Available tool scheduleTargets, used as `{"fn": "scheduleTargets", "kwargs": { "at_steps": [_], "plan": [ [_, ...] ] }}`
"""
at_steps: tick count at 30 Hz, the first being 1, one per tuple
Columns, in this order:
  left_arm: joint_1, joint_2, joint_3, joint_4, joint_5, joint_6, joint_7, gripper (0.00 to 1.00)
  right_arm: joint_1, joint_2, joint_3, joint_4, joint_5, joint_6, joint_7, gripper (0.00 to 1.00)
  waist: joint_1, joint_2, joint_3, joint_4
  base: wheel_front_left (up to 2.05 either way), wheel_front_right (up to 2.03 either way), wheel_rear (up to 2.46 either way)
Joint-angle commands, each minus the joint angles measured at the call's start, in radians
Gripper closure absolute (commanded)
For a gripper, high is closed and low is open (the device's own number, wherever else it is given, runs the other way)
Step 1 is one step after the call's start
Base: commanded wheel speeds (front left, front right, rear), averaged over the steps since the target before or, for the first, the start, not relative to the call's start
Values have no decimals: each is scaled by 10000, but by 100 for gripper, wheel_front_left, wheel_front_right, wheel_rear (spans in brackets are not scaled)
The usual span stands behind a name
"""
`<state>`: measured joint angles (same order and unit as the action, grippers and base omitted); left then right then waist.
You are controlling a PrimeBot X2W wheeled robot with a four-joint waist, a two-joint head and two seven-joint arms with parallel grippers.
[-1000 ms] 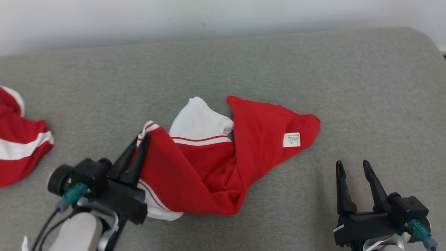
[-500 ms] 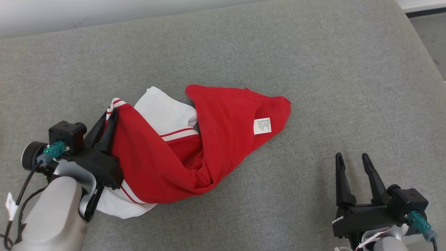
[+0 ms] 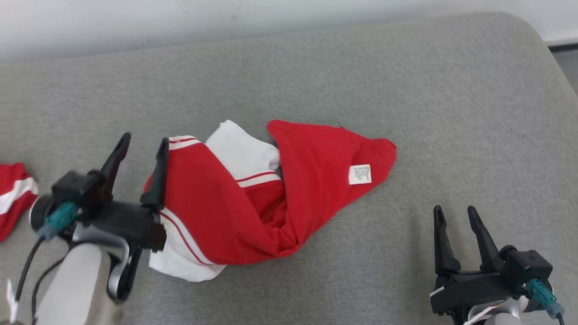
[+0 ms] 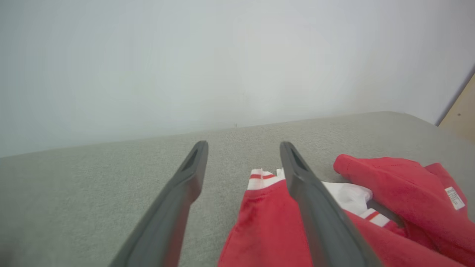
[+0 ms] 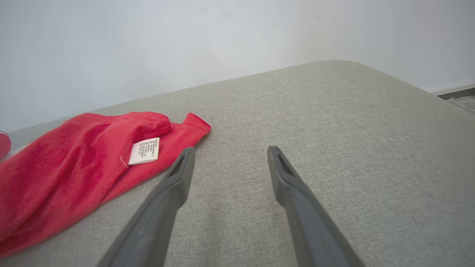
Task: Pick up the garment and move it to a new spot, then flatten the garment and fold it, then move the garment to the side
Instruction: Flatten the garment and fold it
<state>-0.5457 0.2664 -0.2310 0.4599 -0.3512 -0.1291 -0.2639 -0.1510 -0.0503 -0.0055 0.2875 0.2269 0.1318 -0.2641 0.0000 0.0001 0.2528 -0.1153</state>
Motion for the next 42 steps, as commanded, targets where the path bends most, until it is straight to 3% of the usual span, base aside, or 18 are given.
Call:
{"fn": "scheduleTargets", "kwargs": {
  "at_steps": [1, 12, 19, 30, 42],
  "plan": [
    [334, -72, 162, -179, 119, 57, -5, 0, 130, -3, 4, 3, -55, -23, -4, 0, 0, -1, -405, 397, 0, 0, 0],
    [3650, -881, 2319, -3074, 1159, 733, -4, 0, 747, -1, 14, -609, -5, -23, -4, 0, 0, -1, -1111, 957, 0, 0, 0],
    [5044, -1302, 3133, -3718, 1601, 561, -5, 0, 1237, 1, 39, -880, -62, -23, -4, 0, 0, -1, -1508, 1219, 0, 0, 0],
    [4969, -1549, 2725, -3183, 1923, 123, -5, 0, 1321, -2, 290, -912, -135, -23, -4, 0, 0, -1, -1843, 1173, 0, 0, 0],
    [3949, -1112, 1403, -808, 1319, 2, -5, 0, 1009, -2, 427, -876, -142, -23, -4, 0, 0, -1, -1338, 449, 0, 0, 0]
  ]
}}
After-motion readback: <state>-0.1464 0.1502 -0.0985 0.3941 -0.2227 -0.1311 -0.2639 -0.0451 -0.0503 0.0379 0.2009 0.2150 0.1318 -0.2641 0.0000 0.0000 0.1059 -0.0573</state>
